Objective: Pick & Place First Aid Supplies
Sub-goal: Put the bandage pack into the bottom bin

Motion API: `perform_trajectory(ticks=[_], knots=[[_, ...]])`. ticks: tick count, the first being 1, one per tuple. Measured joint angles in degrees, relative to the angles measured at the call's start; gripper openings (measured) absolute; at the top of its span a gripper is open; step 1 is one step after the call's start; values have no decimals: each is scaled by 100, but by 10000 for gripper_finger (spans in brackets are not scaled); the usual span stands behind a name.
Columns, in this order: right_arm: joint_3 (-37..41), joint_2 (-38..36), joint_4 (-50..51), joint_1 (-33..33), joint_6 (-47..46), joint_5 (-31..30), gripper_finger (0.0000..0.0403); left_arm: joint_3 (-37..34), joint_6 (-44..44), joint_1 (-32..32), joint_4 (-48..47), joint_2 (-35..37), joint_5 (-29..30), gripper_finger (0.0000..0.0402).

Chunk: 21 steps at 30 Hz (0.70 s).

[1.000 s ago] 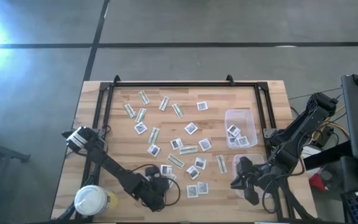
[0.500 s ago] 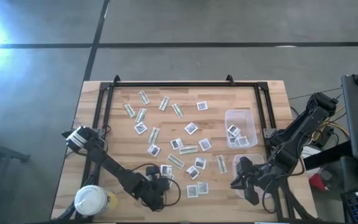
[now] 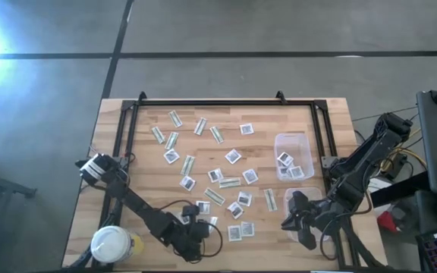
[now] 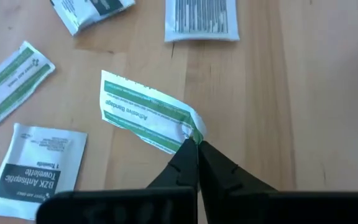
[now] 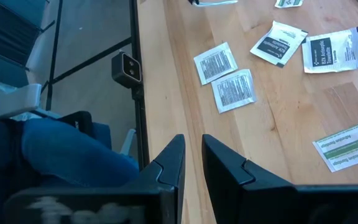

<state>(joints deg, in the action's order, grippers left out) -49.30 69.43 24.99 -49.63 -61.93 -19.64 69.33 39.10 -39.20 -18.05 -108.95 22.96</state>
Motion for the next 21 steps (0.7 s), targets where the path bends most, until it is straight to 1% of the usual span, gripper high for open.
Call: perform_trajectory(ticks=[21], knots=[[0,0,-2,0,0,0,52,59,-131,-13,-7,13,18,0]])
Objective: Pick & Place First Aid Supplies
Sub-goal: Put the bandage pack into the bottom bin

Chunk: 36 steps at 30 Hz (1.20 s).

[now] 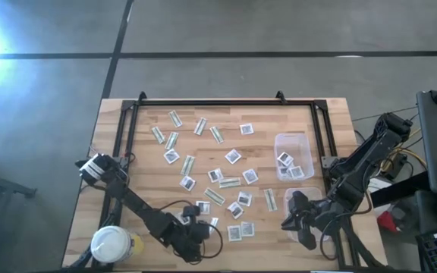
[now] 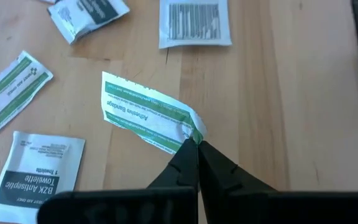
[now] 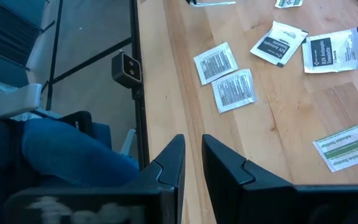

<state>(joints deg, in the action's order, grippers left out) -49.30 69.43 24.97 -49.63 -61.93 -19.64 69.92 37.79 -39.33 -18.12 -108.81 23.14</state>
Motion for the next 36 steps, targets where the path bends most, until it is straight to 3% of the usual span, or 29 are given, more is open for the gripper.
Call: perform_trajectory(ticks=[22,36], knots=[[2,325,-79,-43,-63,15,52,603,-830,-2,57,11,184,0],[2,516,-721,-216,365,42,52,1057,-1254,-2,64,11,89,0]])
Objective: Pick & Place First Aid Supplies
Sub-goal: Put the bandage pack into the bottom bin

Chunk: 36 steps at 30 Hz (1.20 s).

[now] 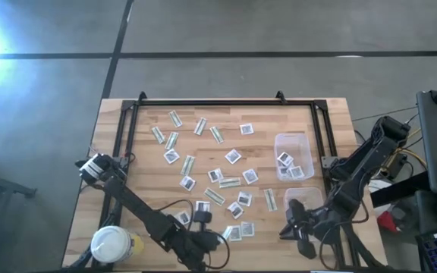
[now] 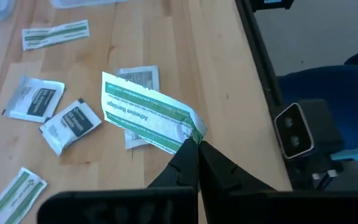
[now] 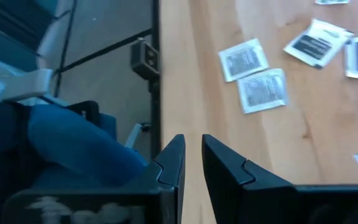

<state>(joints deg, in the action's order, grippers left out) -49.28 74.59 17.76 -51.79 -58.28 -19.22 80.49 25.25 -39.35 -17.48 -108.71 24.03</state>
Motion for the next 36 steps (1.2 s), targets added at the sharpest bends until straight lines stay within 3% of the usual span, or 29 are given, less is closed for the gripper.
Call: perform_trajectory(ticks=[17,36], knots=[[0,-192,-57,-185,303,-22,52,-6,-184,26,748,0,-207,0],[0,-210,-53,-188,345,-22,52,-13,-170,20,906,0,-602,0]])
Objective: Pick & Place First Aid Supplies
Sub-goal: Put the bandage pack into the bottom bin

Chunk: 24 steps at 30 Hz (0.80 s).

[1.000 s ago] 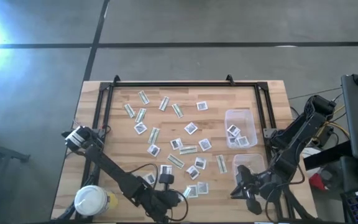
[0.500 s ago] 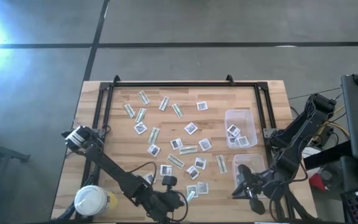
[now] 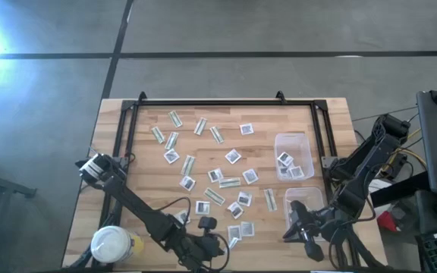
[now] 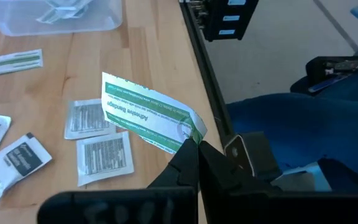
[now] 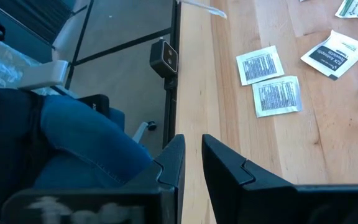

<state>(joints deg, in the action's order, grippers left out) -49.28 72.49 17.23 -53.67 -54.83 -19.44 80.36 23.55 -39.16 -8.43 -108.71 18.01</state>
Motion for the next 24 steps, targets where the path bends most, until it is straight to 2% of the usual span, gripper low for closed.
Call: perform_trajectory(ticks=[12,24], knots=[[0,0,2,0,0,0,52,0,-34,2,50,0,-58,0],[0,0,0,-17,107,-2,52,-2,-906,320,921,0,-321,0]])
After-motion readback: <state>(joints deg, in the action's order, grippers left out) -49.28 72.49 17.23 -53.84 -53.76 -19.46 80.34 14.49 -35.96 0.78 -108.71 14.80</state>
